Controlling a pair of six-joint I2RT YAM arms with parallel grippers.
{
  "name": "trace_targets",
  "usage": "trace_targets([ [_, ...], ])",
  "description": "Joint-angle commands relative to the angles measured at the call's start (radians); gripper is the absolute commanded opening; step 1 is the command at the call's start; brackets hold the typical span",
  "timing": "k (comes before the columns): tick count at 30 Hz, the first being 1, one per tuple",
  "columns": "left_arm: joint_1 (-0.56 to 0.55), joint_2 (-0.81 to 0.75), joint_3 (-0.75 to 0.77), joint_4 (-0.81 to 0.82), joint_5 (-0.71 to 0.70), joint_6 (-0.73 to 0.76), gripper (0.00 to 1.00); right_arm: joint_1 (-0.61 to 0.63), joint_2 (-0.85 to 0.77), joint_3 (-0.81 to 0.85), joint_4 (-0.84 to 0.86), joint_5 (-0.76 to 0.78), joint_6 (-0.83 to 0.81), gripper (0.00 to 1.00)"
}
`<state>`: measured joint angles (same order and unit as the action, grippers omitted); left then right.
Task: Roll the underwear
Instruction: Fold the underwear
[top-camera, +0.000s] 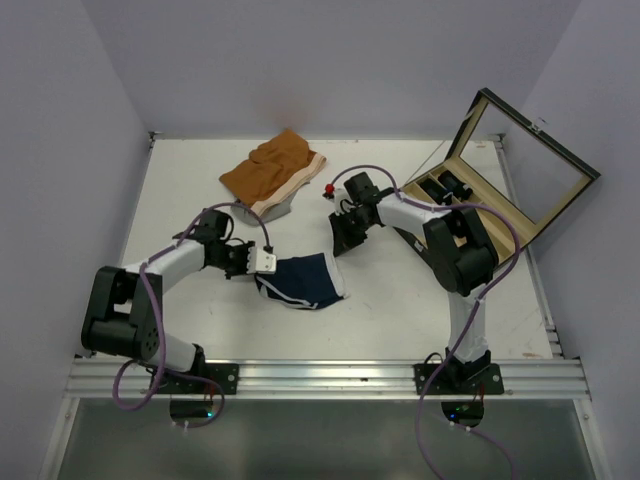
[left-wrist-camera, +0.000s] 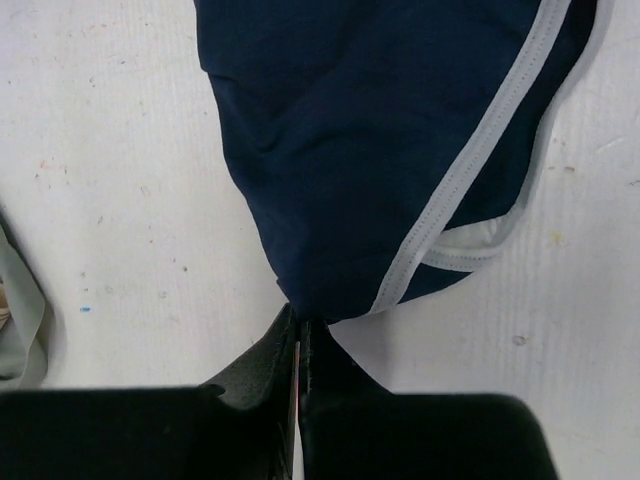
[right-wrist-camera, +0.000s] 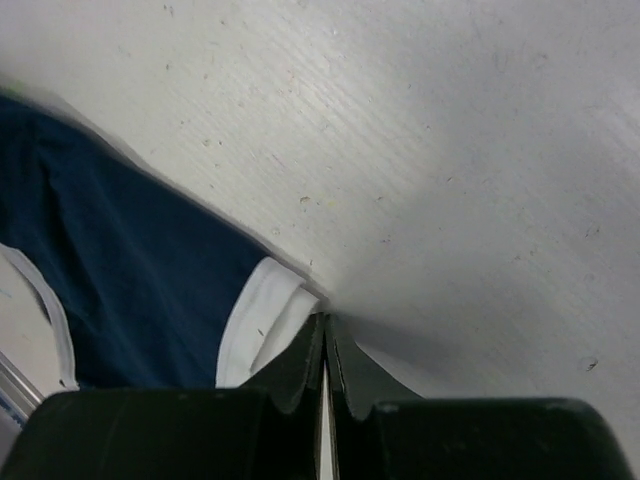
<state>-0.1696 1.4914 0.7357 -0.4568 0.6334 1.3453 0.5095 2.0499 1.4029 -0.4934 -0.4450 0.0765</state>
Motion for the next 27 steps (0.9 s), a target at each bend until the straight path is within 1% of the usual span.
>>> trace_targets([
  [1, -0.010, -0.106, -0.047, 0.018, -0.055, -0.009, 0.00, -0.003, 0.019, -0.005, -0.030, 0.035, -0.037, 0.05],
  [3, -0.046, -0.150, -0.094, 0.015, -0.098, -0.018, 0.01, -0.003, 0.024, 0.002, -0.034, 0.031, -0.040, 0.04],
  [4, -0.047, -0.151, -0.094, 0.017, -0.098, -0.018, 0.01, -0.003, 0.024, 0.002, -0.037, 0.031, -0.040, 0.04],
  [6, -0.083, -0.163, -0.130, 0.047, -0.144, -0.037, 0.01, -0.003, 0.016, 0.011, -0.043, 0.011, -0.041, 0.03],
  [8, -0.105, -0.168, -0.143, 0.064, -0.168, -0.044, 0.01, -0.003, -0.014, 0.013, -0.039, 0.002, -0.043, 0.05],
  [9, -0.111, -0.168, -0.148, 0.072, -0.173, -0.047, 0.01, -0.003, -0.026, 0.013, -0.033, -0.021, -0.046, 0.07],
  [10, -0.116, -0.166, -0.150, 0.076, -0.179, -0.052, 0.01, -0.002, -0.051, 0.015, -0.025, -0.026, -0.044, 0.13],
  [12, -0.119, -0.158, -0.147, 0.079, -0.184, -0.057, 0.01, -0.003, -0.062, 0.033, -0.025, -0.053, -0.034, 0.20],
  [13, -0.119, -0.155, -0.145, 0.081, -0.189, -0.057, 0.02, -0.003, -0.063, 0.041, -0.031, -0.054, -0.029, 0.25],
  [16, -0.119, -0.154, -0.148, 0.093, -0.193, -0.052, 0.02, -0.002, -0.051, 0.076, -0.051, -0.049, -0.017, 0.33],
  [20, -0.119, -0.146, -0.142, 0.099, -0.192, -0.052, 0.02, -0.003, -0.043, 0.081, -0.024, -0.063, 0.009, 0.35],
  [23, -0.119, -0.141, -0.142, 0.098, -0.192, -0.049, 0.03, -0.003, -0.040, 0.082, 0.013, -0.093, 0.064, 0.35],
  [27, -0.119, -0.145, -0.142, 0.098, -0.190, -0.043, 0.04, 0.004, 0.012, 0.119, -0.014, -0.098, 0.094, 0.36],
])
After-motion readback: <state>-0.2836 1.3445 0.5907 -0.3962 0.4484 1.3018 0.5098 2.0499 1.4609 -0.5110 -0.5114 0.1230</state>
